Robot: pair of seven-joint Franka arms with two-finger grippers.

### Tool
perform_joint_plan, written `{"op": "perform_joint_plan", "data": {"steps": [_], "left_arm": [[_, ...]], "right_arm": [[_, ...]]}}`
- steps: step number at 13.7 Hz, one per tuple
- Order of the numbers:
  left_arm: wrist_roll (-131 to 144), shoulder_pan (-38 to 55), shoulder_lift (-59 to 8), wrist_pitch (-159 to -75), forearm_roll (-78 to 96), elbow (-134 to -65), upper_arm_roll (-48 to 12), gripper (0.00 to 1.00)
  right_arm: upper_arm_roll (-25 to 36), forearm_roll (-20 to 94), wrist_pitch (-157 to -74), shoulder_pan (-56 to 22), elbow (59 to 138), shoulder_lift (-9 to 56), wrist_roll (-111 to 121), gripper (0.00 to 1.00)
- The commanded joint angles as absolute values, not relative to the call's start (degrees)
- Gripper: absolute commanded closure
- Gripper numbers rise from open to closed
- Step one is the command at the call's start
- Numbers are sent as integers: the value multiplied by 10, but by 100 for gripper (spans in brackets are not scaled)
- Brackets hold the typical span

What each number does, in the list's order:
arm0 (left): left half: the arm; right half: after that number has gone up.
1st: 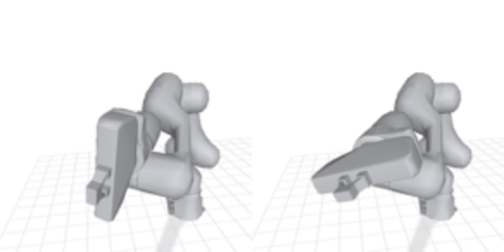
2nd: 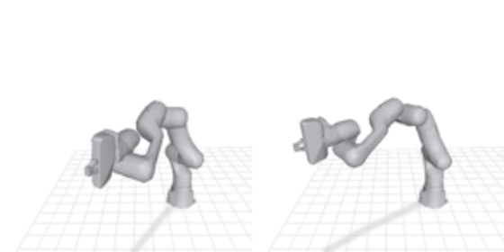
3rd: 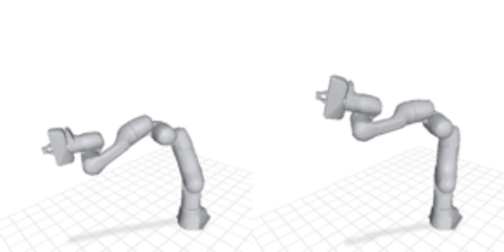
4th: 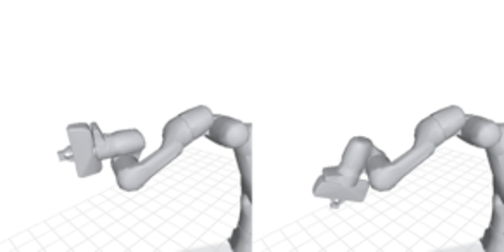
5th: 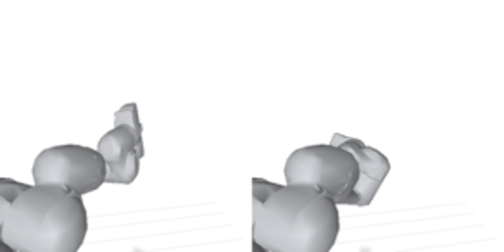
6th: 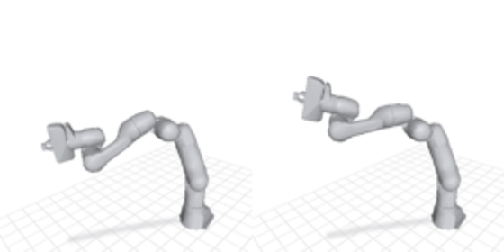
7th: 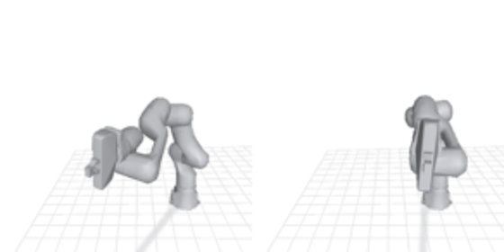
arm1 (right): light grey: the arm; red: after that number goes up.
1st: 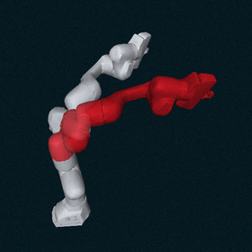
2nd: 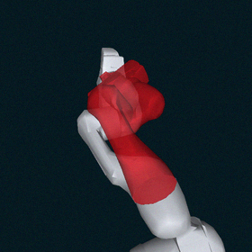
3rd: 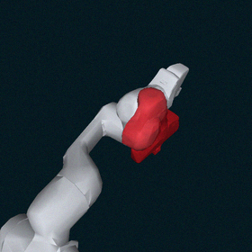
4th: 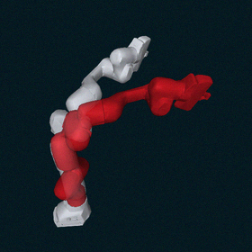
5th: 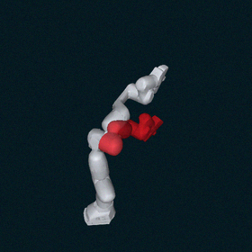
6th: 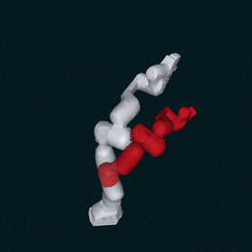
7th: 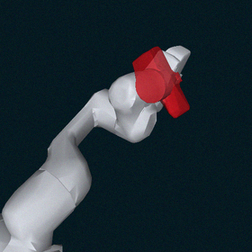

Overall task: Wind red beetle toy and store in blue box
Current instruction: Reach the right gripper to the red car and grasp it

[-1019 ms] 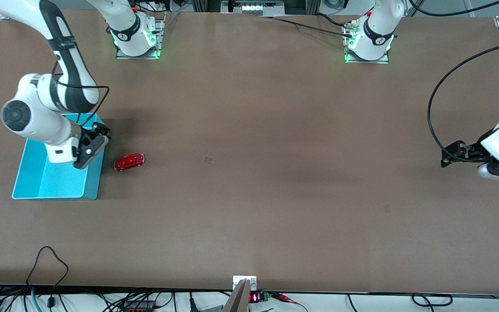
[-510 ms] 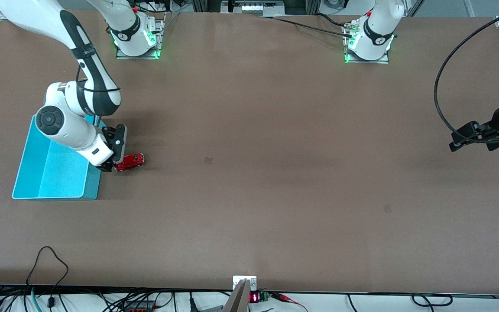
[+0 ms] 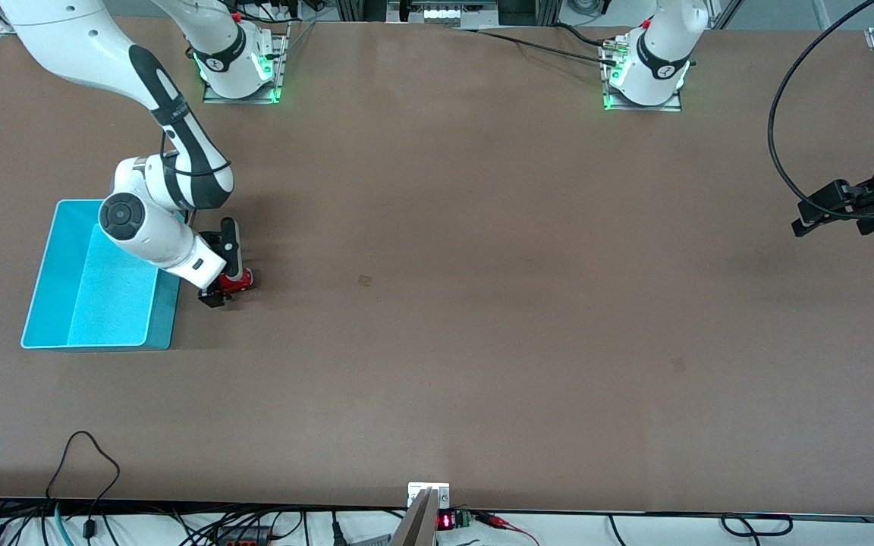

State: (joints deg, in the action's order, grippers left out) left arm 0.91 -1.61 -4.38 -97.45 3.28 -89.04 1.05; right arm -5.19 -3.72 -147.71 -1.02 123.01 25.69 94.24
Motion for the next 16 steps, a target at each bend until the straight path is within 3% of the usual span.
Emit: {"op": "perform_joint_plan", "data": {"steps": [1,2,3,4,8,14,16], "left_arm": [[20,-32,-36,-963,36,-900,-19,0],[13,-60,-37,-955,36,-898,-40,0],[11,-71,-33,-948,36,-899,-44,0],[11,-69,-33,-941,36,-901,-40,0],[17,0,-31,-935,18,-901,13,0],[18,-7,-26,-938,18,-902,7,0],[18,-6,-21,-940,17,-907,2,0]], "right_arm": [[-54,-47,-1491,-9,1237,256,960,15],[-54,-47,-1492,-9,1237,256,960,53],[-54,-47,-1492,-9,1235,255,961,82],[-54,-46,-1490,-9,1235,251,955,100],[-55,-38,-1485,-11,1226,216,873,100],[-49,-39,-1373,-11,1218,126,564,100],[-13,-39,-1361,-7,1221,114,480,100]]}}
